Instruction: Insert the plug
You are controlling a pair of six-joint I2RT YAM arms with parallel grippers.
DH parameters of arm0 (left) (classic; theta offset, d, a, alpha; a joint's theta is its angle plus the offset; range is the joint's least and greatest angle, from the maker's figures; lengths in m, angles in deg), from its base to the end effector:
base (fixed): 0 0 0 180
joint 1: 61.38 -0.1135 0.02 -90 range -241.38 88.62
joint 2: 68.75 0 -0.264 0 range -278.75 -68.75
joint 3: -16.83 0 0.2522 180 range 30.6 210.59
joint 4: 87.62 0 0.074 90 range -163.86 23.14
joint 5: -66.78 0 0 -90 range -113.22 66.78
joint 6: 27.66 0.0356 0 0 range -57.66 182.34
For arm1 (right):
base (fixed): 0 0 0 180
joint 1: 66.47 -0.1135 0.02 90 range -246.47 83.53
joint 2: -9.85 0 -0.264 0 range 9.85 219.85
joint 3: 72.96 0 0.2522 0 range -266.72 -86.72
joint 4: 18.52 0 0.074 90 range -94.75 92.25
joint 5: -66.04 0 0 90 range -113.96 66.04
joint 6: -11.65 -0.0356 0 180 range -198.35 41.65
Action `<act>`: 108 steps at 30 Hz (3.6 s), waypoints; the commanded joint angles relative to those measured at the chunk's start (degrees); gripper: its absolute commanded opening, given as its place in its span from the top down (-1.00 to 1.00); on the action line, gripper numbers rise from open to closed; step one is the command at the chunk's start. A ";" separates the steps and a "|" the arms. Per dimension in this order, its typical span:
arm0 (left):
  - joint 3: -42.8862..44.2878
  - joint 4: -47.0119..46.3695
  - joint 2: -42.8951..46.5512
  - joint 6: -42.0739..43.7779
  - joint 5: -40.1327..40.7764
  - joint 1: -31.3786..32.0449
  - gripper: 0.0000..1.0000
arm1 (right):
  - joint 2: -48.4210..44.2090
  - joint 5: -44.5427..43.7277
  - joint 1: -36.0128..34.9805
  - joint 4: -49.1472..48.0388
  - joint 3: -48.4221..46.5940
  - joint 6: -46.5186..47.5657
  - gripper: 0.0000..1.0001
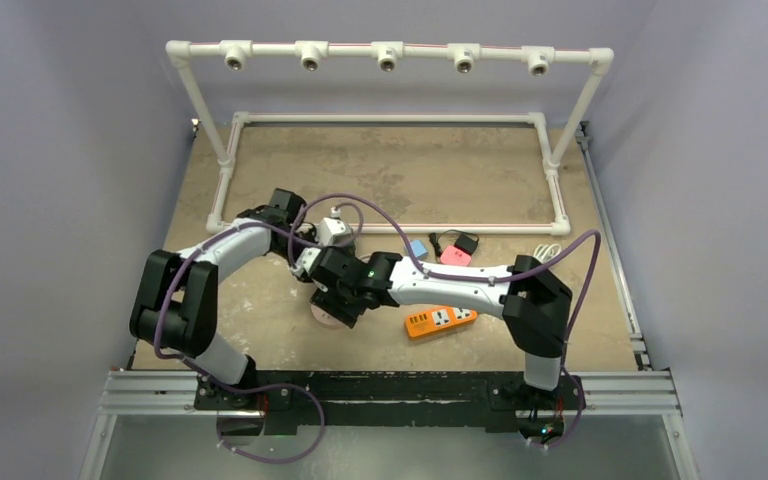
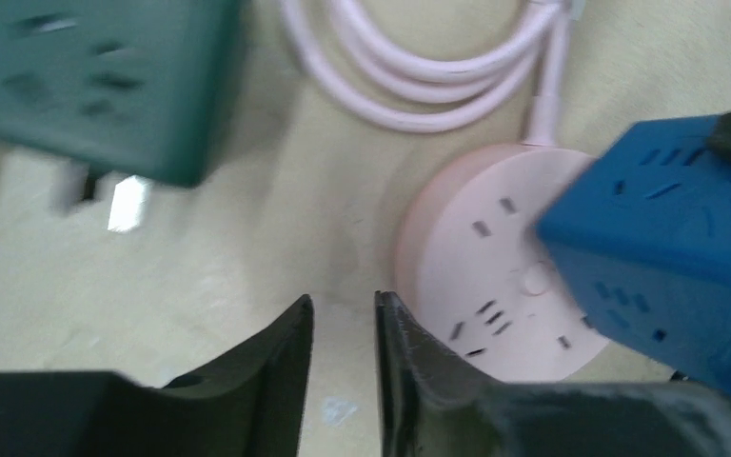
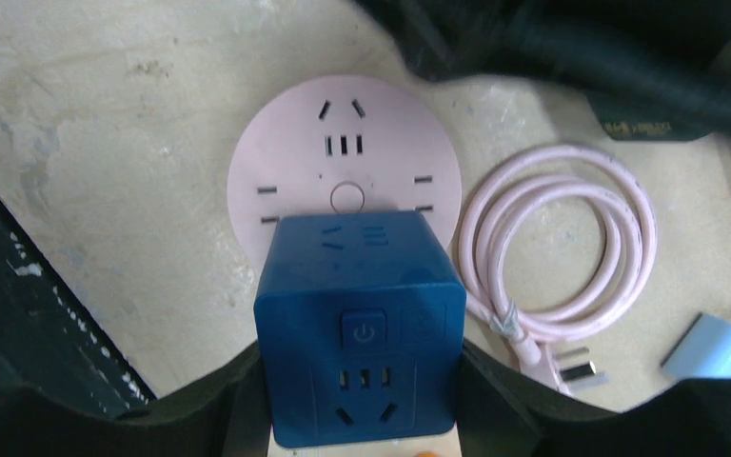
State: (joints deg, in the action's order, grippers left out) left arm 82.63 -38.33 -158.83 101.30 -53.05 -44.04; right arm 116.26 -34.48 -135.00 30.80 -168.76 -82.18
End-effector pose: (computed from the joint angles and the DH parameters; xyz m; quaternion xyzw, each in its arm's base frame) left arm 0.2619 -0.1003 0.1732 0.4836 0.8259 -0.2243 0.1834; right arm 0.1514 0.3672 0.2260 -0.4945 0.8252 0.0810 0.2608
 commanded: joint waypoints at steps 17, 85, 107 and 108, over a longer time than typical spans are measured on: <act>6.24 -0.59 4.48 -6.31 -5.27 -13.21 0.25 | 10.74 -0.19 -0.64 15.43 -4.23 2.47 1.00; -9.90 12.38 14.84 22.11 -9.78 -0.75 0.82 | -24.24 -0.55 30.84 1.61 16.09 -23.73 -0.41; 3.59 31.48 15.24 40.35 -10.07 -2.54 1.00 | -6.10 -3.84 31.63 -13.29 11.20 -21.73 -0.34; 3.60 30.32 14.69 40.48 -8.58 -3.74 1.00 | -5.49 -3.87 31.62 -13.57 11.13 -21.62 -0.34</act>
State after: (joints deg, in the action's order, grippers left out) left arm 83.06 -9.61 -144.03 136.84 -64.13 -43.36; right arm 110.45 -35.84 -103.20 21.16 -154.99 -104.69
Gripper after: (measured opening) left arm 0.002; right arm 0.670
